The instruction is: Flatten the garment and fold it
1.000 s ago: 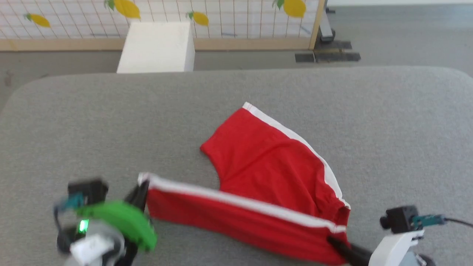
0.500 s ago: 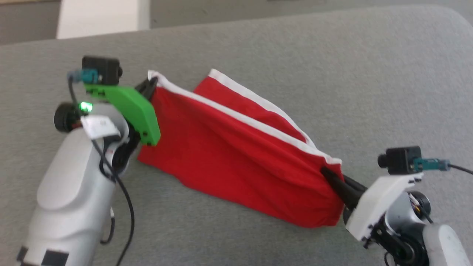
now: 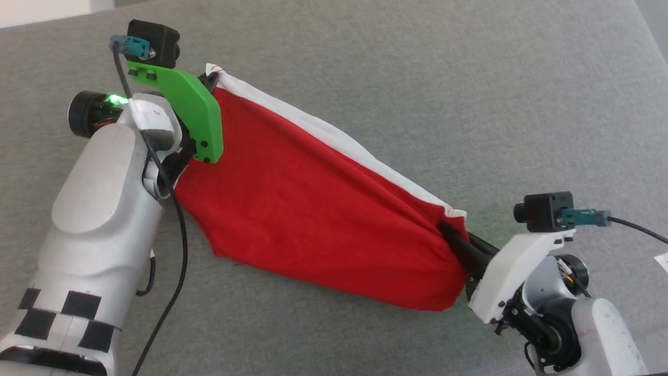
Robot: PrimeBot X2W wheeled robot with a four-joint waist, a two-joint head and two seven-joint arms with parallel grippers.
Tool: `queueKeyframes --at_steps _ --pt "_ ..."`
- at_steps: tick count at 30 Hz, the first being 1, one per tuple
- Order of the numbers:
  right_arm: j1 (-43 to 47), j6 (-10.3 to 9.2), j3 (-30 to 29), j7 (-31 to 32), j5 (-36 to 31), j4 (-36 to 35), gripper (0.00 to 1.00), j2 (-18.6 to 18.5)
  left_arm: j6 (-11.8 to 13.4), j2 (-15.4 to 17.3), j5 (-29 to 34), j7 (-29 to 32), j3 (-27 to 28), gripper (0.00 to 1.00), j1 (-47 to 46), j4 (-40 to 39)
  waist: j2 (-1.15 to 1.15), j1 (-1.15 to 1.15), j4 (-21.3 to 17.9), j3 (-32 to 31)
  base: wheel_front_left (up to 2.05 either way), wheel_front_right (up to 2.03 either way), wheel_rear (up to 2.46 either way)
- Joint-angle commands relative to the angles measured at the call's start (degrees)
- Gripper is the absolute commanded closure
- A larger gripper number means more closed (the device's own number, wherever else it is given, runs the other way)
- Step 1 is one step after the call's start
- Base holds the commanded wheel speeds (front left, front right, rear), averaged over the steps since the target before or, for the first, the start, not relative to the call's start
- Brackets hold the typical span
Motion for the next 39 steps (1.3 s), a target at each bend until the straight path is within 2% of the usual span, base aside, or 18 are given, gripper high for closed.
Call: queueKeyframes --at_steps 1,5,6,7,8,16,23,28,31,32,36,39 --pt "-1.0 -0.08 0.6 -0.6 0.5 0.4 1.0 0.1 -0.1 0.4 0.8 0.1 0.0 1.0 -1.1 1.1 0.0 0.0 -2.0 1.9 0.0 0.0 0.0" --pt "-1.6 -0.08 2.7 -1.3 1.5 1.3 1.0 0.1 0.0 0.4 0.3 0.0 0.1 1.0 -1.3 3.6 0.0 0.0 -2.5 1.9 0.0 0.0 0.0" --pt "-1.7 -0.08 3.0 -1.6 1.6 1.4 0.78 0.1 0.0 0.3 0.2 -0.3 0.2 0.69 -1.3 4.1 0.0 0.0 -2.6 1.8 0.0 0.0 0.0" --pt "-1.7 -0.08 3.3 -1.7 1.7 1.6 0.56 0.1 0.1 0.2 0.1 -0.7 0.3 0.15 -1.3 4.5 0.0 0.0 -2.5 1.7 0.0 0.0 0.0" --pt "-1.7 -0.08 3.3 -1.9 1.7 1.7 0.0 0.1 0.1 0.0 -0.1 -1.4 0.5 0.0 -1.4 4.9 0.0 0.0 -2.4 1.5 0.0 0.0 0.0" --pt "1.7 -0.08 -0.7 -5.1 -2.8 -1.1 0.0 0.1 -0.9 -1.0 -1.5 -10.5 2.0 0.0 -1.1 4.2 0.0 0.0 -0.5 -2.2 0.0 0.0 0.0" --pt "7.8 -0.08 -7.1 -4.0 -15.0 -8.4 0.0 0.1 -0.8 2.1 0.0 -24.1 3.8 0.0 5.7 -4.0 0.0 0.0 2.4 -6.4 0.0 0.0 0.0" --pt "12.2 -0.08 -7.3 0.6 -17.8 -13.4 0.0 0.1 2.3 6.3 2.2 -31.9 5.8 0.0 15.9 -12.1 0.0 0.0 4.7 -8.6 0.0 0.0 0.0" --pt "13.7 -0.08 -5.9 4.0 -17.7 -15.4 0.0 0.1 5.2 7.7 2.6 -33.5 7.5 0.0 22.5 -17.3 0.0 0.0 6.0 -9.5 0.0 0.0 0.0" --pt "14.2 -0.08 -4.9 6.2 -18.0 -15.4 0.0 0.1 7.2 8.0 2.4 -33.8 8.5 0.0 26.5 -20.3 0.0 0.0 6.8 -10.1 0.0 0.0 0.0" --pt "13.3 -0.08 -4.2 9.8 -19.0 -12.3 0.0 0.1 9.5 8.0 1.2 -33.4 9.6 0.0 33.1 -24.8 0.0 0.0 8.5 -10.6 0.0 0.0 0.0" --pt "11.5 -0.08 -3.9 10.1 -19.2 -8.1 0.0 0.1 10.6 7.7 0.6 -32.8 9.8 0.0 36.0 -27.1 0.0 0.0 9.5 -10.6 0.0 0.0 0.0"
